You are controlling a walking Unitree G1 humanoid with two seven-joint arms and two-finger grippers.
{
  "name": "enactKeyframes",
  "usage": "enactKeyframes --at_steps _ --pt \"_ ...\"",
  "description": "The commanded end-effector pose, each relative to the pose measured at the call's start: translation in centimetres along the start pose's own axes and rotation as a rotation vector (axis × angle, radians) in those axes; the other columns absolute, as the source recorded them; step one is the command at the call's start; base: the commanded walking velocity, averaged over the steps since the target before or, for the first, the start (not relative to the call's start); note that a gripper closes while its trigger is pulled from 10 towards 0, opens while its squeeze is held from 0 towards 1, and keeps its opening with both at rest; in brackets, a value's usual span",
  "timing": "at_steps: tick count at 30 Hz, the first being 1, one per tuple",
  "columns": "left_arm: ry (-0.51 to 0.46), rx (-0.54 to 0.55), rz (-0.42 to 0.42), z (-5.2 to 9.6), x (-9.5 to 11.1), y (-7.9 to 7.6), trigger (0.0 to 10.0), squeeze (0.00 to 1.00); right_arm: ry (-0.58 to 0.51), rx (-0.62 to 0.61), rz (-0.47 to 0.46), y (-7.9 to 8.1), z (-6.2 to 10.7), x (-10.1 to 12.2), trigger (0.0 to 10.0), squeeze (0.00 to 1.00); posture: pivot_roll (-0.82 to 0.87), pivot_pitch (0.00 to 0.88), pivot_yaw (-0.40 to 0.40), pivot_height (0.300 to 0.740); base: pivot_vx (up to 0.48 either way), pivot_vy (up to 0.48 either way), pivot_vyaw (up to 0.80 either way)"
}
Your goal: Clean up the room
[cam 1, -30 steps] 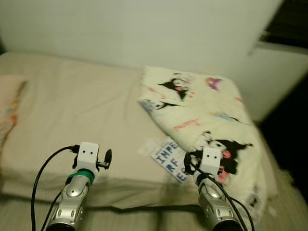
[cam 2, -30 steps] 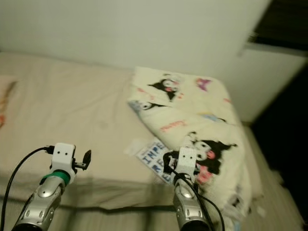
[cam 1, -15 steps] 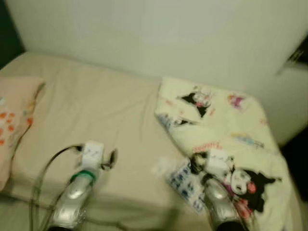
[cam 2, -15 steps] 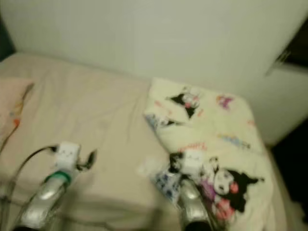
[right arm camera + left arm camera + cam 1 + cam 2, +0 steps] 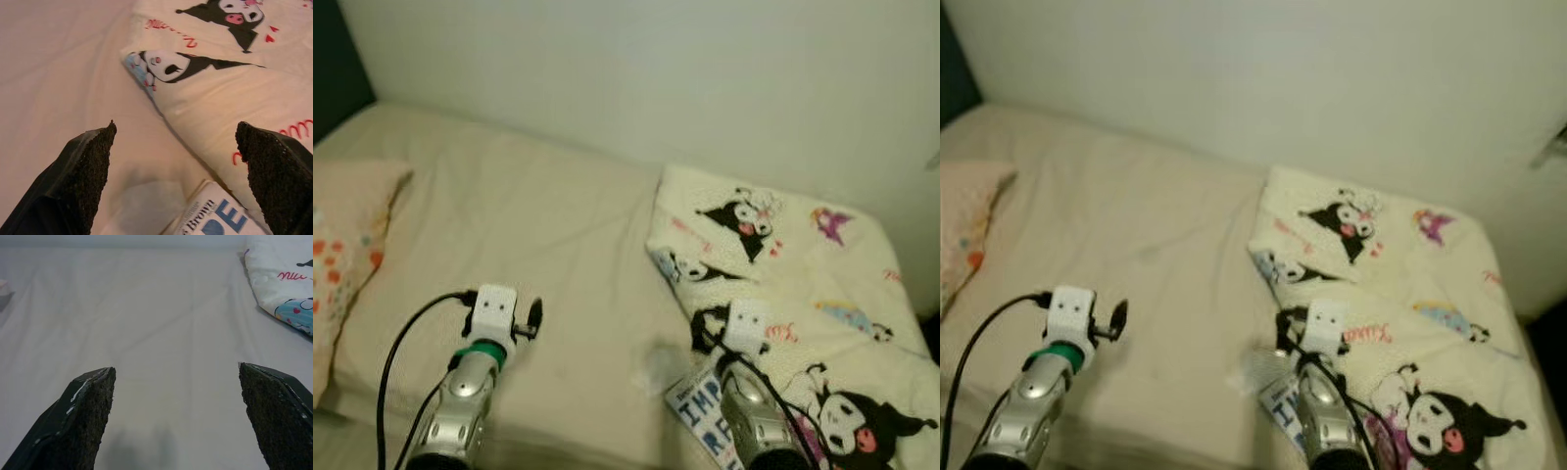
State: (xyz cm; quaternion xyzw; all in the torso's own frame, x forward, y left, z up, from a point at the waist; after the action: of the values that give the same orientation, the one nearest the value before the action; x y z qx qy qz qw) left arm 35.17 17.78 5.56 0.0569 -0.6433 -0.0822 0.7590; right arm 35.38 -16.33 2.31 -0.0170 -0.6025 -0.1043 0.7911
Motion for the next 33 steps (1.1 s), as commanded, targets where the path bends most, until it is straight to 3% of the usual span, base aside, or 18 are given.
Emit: enactKeyframes --at_steps 1,33 --pt "0.028 -0.018 -0.004 0.31 -0.84 -0.63 10.0 0.0 0.014 -0.018 -0.003 -0.79 0.09 -0.44 10.0 0.0 0.12 0.0 -0.025 0.74 0.0 0.0 0.0" --pt "0.053 -0.015 -0.001 0.49 -1.47 -0.64 10.0 0.0 0.031 0.007 -0.019 -0.25 0.1 -0.74 10.0 0.0 0.12 0.0 -0.029 0.66 0.0 0.0 0.0"
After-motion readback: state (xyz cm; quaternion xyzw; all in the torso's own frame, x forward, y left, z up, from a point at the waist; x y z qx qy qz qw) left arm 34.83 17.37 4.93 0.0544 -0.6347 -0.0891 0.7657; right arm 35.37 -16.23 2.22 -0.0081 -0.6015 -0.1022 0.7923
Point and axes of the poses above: a point about 5 cm out from each wrist's last joint towards the gripper, its own z axis pointing back from the gripper into the wrist, its own x axis along the axis of the wrist's last joint, y = z × x, the point moved 5 cm from there along -z, pointing out of the wrist towards the gripper, and after that the axes turned 2 degrees about -z, right-handed, at the moved point
